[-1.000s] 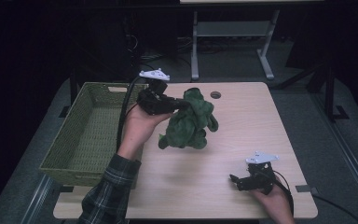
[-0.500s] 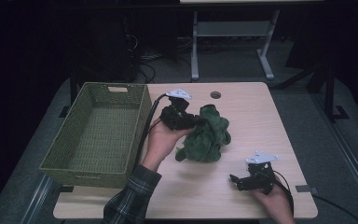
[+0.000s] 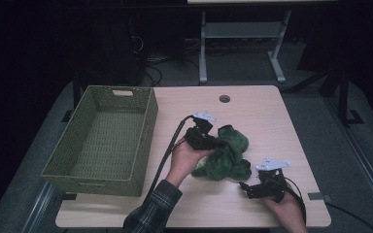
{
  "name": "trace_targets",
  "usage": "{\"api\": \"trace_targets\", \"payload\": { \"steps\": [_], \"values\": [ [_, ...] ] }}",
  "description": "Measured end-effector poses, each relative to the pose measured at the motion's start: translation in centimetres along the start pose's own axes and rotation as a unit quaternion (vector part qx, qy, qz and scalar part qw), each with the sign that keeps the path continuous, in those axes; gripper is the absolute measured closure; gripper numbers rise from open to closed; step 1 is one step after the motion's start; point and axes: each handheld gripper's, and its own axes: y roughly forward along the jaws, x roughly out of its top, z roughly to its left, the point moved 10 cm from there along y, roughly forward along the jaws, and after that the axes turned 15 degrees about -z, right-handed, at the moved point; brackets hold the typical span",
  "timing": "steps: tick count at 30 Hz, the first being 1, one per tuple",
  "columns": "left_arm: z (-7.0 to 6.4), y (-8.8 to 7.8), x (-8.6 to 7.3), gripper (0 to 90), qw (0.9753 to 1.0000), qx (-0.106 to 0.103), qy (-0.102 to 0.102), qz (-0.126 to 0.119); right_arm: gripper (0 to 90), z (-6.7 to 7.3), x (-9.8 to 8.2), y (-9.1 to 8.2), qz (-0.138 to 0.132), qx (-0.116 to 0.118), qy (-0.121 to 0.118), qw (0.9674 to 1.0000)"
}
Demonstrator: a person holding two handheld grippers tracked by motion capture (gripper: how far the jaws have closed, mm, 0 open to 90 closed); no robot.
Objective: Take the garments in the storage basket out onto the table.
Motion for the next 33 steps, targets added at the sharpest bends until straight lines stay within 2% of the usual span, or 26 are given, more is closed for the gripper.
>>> {"api": "trace_targets", "payload": {
  "steps": [10, 12, 17, 19, 22, 24, 27, 28, 29, 32, 33],
  "values": [
    [2.5, 2.4, -3.5, 86.2, 0.9992, 0.020, 0.000, 0.034, 2.5, 0.0, 0.0, 0.0, 0.001, 0.001, 0.000, 1.0000],
    [2.9, 2.7, -4.1, 86.1, 0.9988, 0.022, 0.007, 0.043, 2.5, 0.0, 0.0, 0.0, 0.000, 0.001, 0.001, 1.0000],
    [3.5, 3.7, -5.9, 85.7, 0.9971, 0.024, 0.015, 0.070, 2.5, 0.0, 0.0, 0.0, 0.000, 0.001, 0.000, 1.0000],
    [3.5, 4.0, -6.3, 85.3, 0.9970, 0.025, 0.014, 0.072, 2.5, 0.0, 0.0, 0.0, 0.001, 0.002, -0.001, 1.0000],
    [3.4, 4.0, -6.2, 80.1, 0.9971, 0.026, 0.017, 0.070, 2.5, 0.1, 0.0, 0.0, 0.001, 0.003, -0.002, 1.0000],
    [3.4, 3.6, -5.8, 68.1, 0.9969, 0.024, 0.025, 0.071, 2.5, 0.1, 0.0, 0.0, 0.000, 0.003, -0.001, 1.0000],
    [2.9, 2.8, -4.8, 56.3, 0.9976, 0.032, 0.027, 0.054, 2.5, 0.1, 0.0, 0.0, 0.000, 0.003, -0.001, 1.0000],
    [2.6, 2.3, -4.3, 55.2, 0.9977, 0.029, 0.032, 0.051, 2.5, 0.1, 0.0, 0.0, 0.000, 0.003, -0.001, 1.0000],
    [2.3, 2.2, -4.1, 54.5, 0.9983, 0.028, 0.027, 0.043, 2.5, 0.1, 0.0, 0.0, 0.000, 0.004, -0.001, 1.0000],
    [1.3, 1.1, -3.4, 53.9, 0.9980, 0.019, 0.045, 0.040, 2.5, 0.1, 0.0, 0.0, 0.000, 0.006, -0.001, 1.0000],
    [0.9, 0.9, -3.3, 53.9, 0.9982, 0.014, 0.044, 0.038, 2.5, 0.1, 0.0, 0.0, 0.000, 0.006, -0.002, 1.0000]
  ]
}}
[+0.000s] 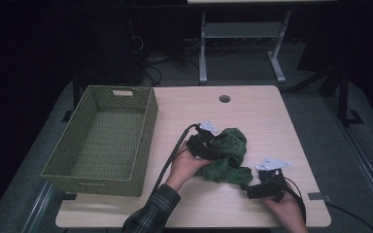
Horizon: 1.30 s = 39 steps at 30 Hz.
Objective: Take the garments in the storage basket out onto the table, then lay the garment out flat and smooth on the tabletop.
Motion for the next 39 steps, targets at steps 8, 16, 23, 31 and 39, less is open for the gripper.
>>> {"api": "trace_targets", "payload": {
  "steps": [8, 16, 23, 31, 39],
  "values": [
    [-2.5, 0.0, -0.4, 51.9, 0.9995, -0.018, 0.023, 0.009, 2.5, 0.0, 0.0, 0.0, 0.000, 0.001, -0.002, 1.0000],
    [-3.1, 1.7, -2.6, 50.1, 0.9981, -0.009, 0.045, 0.041, 2.5, 0.0, 0.0, 0.0, 0.000, 0.001, -0.001, 1.0000],
    [-2.1, 1.8, -3.5, 70.6, 0.9972, 0.002, 0.051, 0.053, 2.6, 0.1, -0.1, -0.2, 0.008, 0.006, -0.006, 0.9999],
    [-2.4, 1.1, -3.0, 85.6, 0.9984, -0.010, 0.040, 0.038, 16.0, 1.1, 0.5, -0.7, 0.010, 0.025, 0.010, 0.9996],
    [-2.7, 0.2, -2.1, 85.6, 0.9992, -0.015, 0.034, 0.018, 37.4, 1.9, 1.6, -1.5, -0.014, 0.051, 0.009, 0.9985]
  ]
}}
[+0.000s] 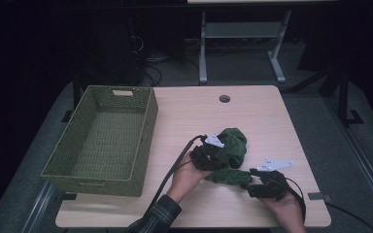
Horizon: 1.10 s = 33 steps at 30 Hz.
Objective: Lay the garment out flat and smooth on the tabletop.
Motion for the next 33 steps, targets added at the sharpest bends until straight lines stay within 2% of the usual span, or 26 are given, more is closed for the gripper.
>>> {"api": "trace_targets", "payload": {
  "steps": [3, 7, 10, 15, 20, 22, 29, 33],
  "values": [
    [-0.2, -0.3, 0.3, 85.6, 1.0000, -0.004, 0.000, -0.006, 47.7, 0.2, 0.0, -0.2, 0.000, 0.007, -0.001, 1.0000],
    [-0.2, -1.1, 0.6, 85.6, 0.9999, -0.008, 0.002, -0.012, 68.8, 0.0, 0.0, -0.4, 0.000, 0.007, -0.008, 0.9999],
    [-0.2, -1.9, 0.7, 85.8, 0.9998, -0.011, -0.005, -0.014, 76.8, -0.3, 0.0, -0.6, -0.001, 0.002, -0.015, 0.9999],
    [0.3, -3.9, 0.5, 86.1, 0.9998, -0.006, -0.005, -0.017, 79.6, -1.3, 0.1, -1.0, 0.002, -0.012, -0.017, 0.9998],
    [1.0, -5.8, -1.0, 86.7, 0.9998, 0.003, -0.013, -0.014, 79.6, -2.5, 0.0, -1.5, 0.004, -0.025, -0.022, 0.9995],
    [1.2, -6.4, -1.6, 86.8, 0.9998, 0.006, -0.012, -0.015, 79.6, -2.8, -0.1, -1.7, 0.003, -0.027, -0.016, 0.9995],
    [2.2, -8.2, -4.9, 86.7, 0.9992, 0.024, -0.032, -0.005, 79.6, -2.3, -0.4, -1.6, 0.010, -0.022, -0.020, 0.9995],
    [2.3, -8.9, -5.6, 82.2, 0.9987, 0.033, -0.038, -0.005, 76.7, -2.0, -0.5, -1.5, 0.011, -0.022, -0.021, 0.9995]
  ]
}}
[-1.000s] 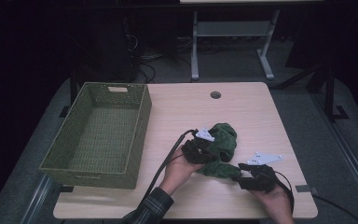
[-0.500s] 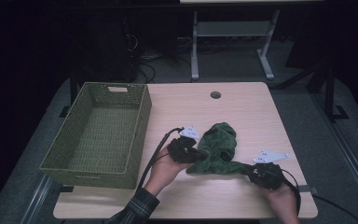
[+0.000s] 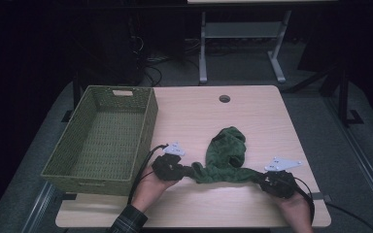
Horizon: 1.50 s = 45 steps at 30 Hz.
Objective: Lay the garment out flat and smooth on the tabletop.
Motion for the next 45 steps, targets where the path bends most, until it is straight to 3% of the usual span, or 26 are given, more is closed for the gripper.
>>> {"api": "trace_targets", "payload": {
  "steps": [5, 7, 11, 14, 18, 21, 25, 28, 30, 33, 35, 40, 42, 45],
  "values": [
    [-0.5, -1.0, 1.0, 74.4, 0.9999, 0.006, 0.003, -0.014, 61.9, 0.1, -0.1, -0.3, 0.003, 0.001, 0.002, 1.0000],
    [-0.8, -1.6, 1.8, 73.6, 0.9996, 0.009, 0.017, -0.019, 57.8, 0.2, 0.0, -0.6, 0.003, 0.000, 0.006, 1.0000],
    [-1.4, -2.8, 3.1, 73.1, 0.9990, 0.010, 0.023, -0.037, 54.5, 0.2, 0.5, -1.8, -0.004, -0.002, 0.006, 1.0000],
    [-1.8, -2.9, 3.8, 77.5, 0.9987, 0.004, 0.029, -0.041, 57.4, 0.3, 1.4, -2.5, -0.018, 0.000, 0.005, 0.9998],
    [-2.6, -1.6, 3.7, 87.0, 0.9990, -0.012, 0.028, -0.033, 76.2, 1.0, 2.6, -2.4, -0.030, 0.036, 0.022, 0.9987],
    [-3.2, 0.1, 3.5, 89.8, 0.9992, -0.026, 0.019, -0.022, 89.8, 1.3, 2.8, -1.6, -0.028, 0.055, 0.026, 0.9978],
    [-3.5, 2.3, 2.6, 89.9, 0.9992, -0.035, 0.018, -0.004, 90.0, 1.1, 2.3, -0.2, -0.005, 0.060, 0.025, 0.9979],
    [-3.0, 3.5, 0.9, 89.8, 0.9989, -0.028, 0.023, 0.030, 89.9, 0.9, 1.5, 0.3, 0.018, 0.059, 0.019, 0.9979],
    [-2.6, 3.8, -0.4, 89.8, 0.9985, -0.028, 0.012, 0.045, 89.9, 0.9, 1.0, 0.3, 0.025, 0.060, 0.021, 0.9976],
    [-2.1, 3.8, -1.5, 89.9, 0.9979, -0.028, 0.005, 0.058, 90.0, 0.8, 0.1, 0.4, 0.041, 0.062, 0.021, 0.9970],
    [-1.7, 3.6, -1.7, 89.9, 0.9979, -0.018, 0.011, 0.061, 90.0, 0.8, -0.4, 0.7, 0.052, 0.062, 0.014, 0.9966],
    [0.4, 2.7, -2.7, 89.9, 0.9948, 0.030, 0.042, 0.088, 90.0, 0.9, -0.7, 0.7, 0.056, 0.060, 0.017, 0.9965],
    [0.5, 2.8, -2.8, 89.9, 0.9967, 0.022, 0.017, 0.076, 90.0, 0.9, -0.8, 0.6, 0.057, 0.059, 0.017, 0.9965],
    [0.5, 2.5, -2.9, 90.0, 0.9954, 0.022, 0.029, 0.088, 90.0, 1.0, -0.8, 0.6, 0.057, 0.054, 0.012, 0.9968]
  ]
}}
